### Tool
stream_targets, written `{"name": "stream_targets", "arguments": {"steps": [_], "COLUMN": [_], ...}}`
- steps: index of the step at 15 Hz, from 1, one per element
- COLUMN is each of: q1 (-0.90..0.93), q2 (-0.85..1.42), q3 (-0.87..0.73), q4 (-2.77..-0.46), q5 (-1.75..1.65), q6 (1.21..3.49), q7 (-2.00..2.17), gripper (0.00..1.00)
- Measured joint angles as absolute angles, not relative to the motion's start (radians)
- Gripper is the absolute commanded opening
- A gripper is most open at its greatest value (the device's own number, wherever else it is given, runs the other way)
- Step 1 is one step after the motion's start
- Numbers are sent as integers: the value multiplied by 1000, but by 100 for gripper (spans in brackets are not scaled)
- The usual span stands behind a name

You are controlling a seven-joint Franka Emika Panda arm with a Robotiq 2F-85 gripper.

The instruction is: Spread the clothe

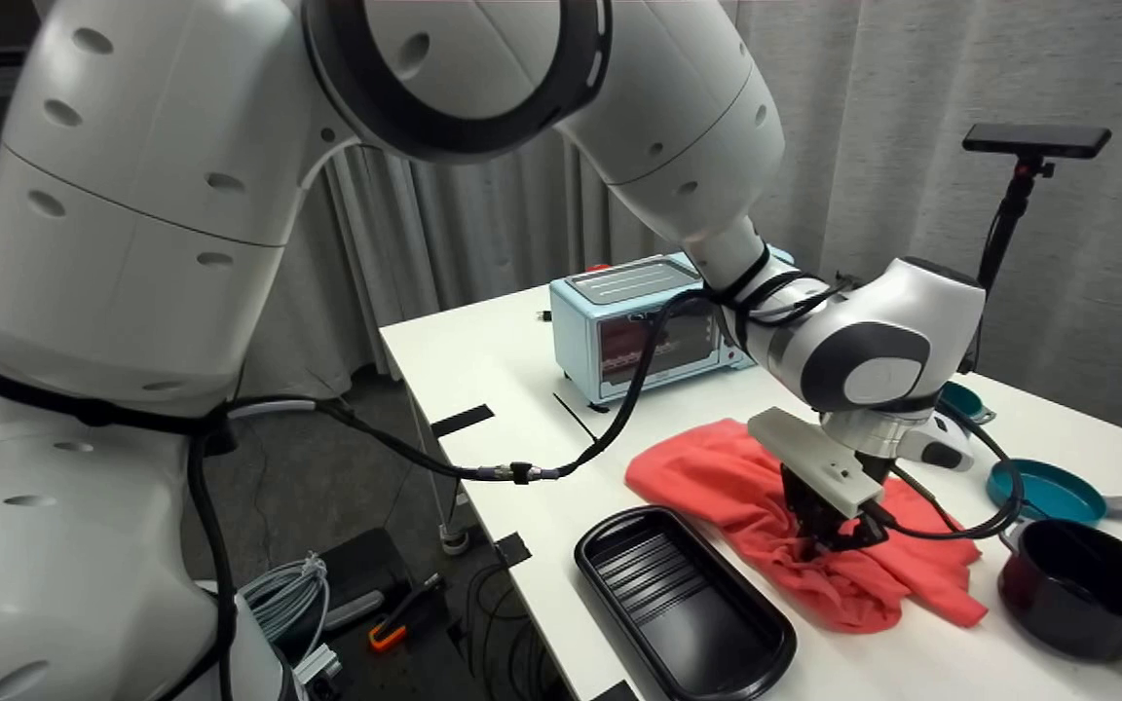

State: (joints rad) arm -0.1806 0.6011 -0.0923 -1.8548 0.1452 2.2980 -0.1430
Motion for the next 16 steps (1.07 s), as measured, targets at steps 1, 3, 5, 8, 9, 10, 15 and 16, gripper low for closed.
{"name": "stream_targets", "arguments": {"steps": [1, 3, 5, 8, 9, 10, 15, 16], "q1": [-181, -180, -180, -179, -179, -179, -178, -177], "q2": [595, 576, 543, 470, 444, 419, 349, 346], "q3": [-93, -98, -106, -119, -123, -126, -129, -129], "q4": [-1855, -1861, -1878, -1931, -1953, -1975, -2055, -2065], "q5": [137, 107, 74, 23, 5, -11, -47, -48], "q6": [2293, 2280, 2267, 2241, 2235, 2230, 2220, 2220], "q7": [-140, -130, -124, -124, -124, -124, -123, -123], "gripper": [3, 3, 3, 36, 37, 44, 82, 88]}}
